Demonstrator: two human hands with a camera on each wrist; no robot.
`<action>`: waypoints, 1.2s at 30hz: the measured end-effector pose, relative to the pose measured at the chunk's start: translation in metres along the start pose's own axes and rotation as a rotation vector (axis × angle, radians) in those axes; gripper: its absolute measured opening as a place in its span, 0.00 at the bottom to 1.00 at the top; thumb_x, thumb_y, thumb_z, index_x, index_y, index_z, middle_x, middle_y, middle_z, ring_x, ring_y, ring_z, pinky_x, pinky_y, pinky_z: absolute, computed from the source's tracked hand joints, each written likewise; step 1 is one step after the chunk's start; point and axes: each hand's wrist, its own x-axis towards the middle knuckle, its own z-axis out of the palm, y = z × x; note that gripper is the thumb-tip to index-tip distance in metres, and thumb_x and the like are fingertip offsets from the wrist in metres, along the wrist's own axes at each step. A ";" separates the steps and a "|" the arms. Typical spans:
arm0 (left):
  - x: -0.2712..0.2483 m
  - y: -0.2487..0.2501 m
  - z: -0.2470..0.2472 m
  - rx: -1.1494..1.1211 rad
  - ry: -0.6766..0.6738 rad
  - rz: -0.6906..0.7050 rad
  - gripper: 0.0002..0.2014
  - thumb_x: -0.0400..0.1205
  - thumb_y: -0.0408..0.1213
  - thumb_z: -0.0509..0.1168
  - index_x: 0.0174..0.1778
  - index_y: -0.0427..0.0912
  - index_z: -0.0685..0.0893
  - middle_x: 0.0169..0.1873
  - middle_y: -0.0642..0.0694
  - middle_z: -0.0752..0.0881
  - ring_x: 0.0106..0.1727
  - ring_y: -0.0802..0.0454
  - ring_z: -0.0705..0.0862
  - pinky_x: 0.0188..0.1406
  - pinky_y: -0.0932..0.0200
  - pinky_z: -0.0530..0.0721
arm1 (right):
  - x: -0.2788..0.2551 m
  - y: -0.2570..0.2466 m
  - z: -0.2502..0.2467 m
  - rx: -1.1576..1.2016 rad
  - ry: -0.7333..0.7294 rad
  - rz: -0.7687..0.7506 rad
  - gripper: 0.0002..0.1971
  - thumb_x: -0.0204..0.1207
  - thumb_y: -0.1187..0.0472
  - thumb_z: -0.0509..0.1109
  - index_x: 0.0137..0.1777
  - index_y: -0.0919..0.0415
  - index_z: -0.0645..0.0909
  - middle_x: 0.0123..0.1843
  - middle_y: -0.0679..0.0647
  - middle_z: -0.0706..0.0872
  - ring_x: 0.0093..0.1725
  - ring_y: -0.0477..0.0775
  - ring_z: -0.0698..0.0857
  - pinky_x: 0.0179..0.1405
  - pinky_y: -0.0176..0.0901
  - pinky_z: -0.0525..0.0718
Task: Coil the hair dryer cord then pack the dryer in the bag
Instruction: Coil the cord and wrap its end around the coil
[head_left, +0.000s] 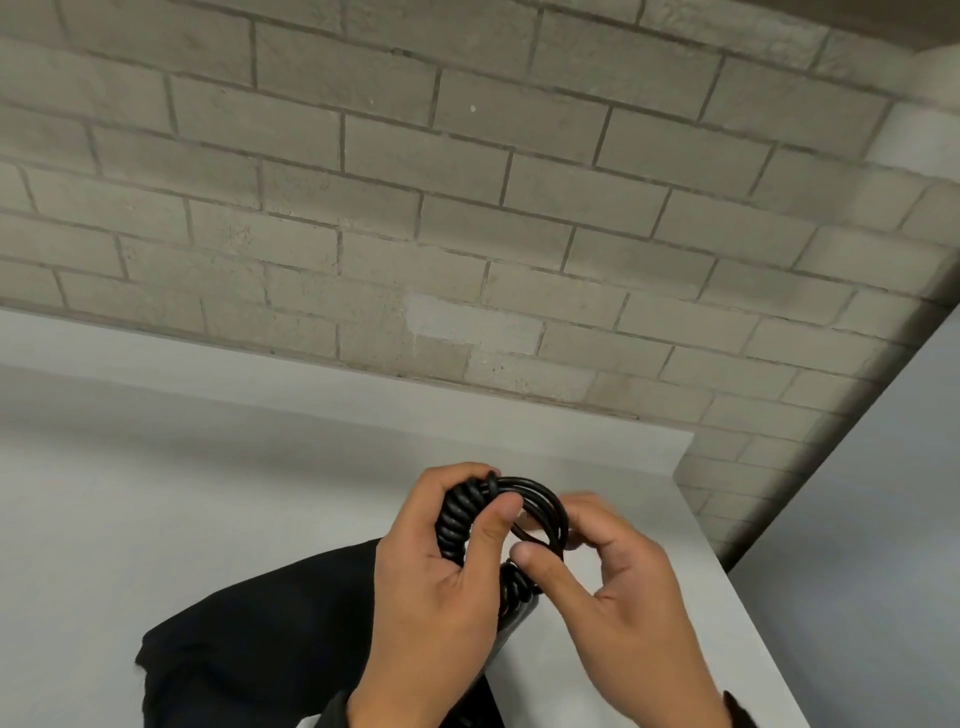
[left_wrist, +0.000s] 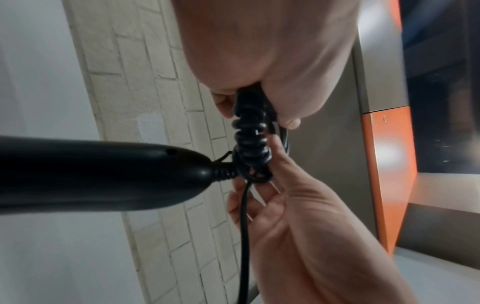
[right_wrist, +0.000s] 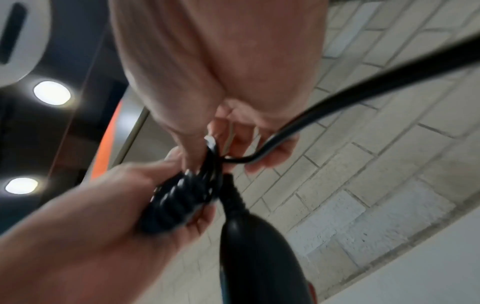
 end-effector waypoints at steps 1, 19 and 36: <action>0.000 0.001 0.001 -0.017 0.011 -0.023 0.08 0.74 0.46 0.71 0.47 0.52 0.85 0.40 0.58 0.89 0.42 0.62 0.88 0.39 0.78 0.79 | -0.003 -0.002 0.006 -0.063 0.126 -0.039 0.13 0.67 0.49 0.78 0.51 0.40 0.82 0.51 0.44 0.84 0.51 0.49 0.82 0.51 0.37 0.79; -0.001 0.004 -0.002 -0.029 -0.022 0.073 0.07 0.80 0.43 0.72 0.52 0.56 0.86 0.39 0.55 0.89 0.40 0.57 0.88 0.40 0.75 0.81 | -0.021 -0.026 0.028 -0.219 0.280 0.099 0.05 0.72 0.42 0.70 0.42 0.40 0.84 0.42 0.42 0.79 0.36 0.40 0.81 0.31 0.24 0.75; 0.003 -0.013 -0.008 0.258 -0.026 0.385 0.14 0.84 0.58 0.58 0.59 0.54 0.77 0.44 0.50 0.84 0.40 0.60 0.85 0.41 0.76 0.80 | -0.029 -0.047 0.003 -0.386 0.244 -0.029 0.02 0.66 0.47 0.69 0.33 0.39 0.82 0.37 0.36 0.83 0.32 0.32 0.79 0.30 0.15 0.72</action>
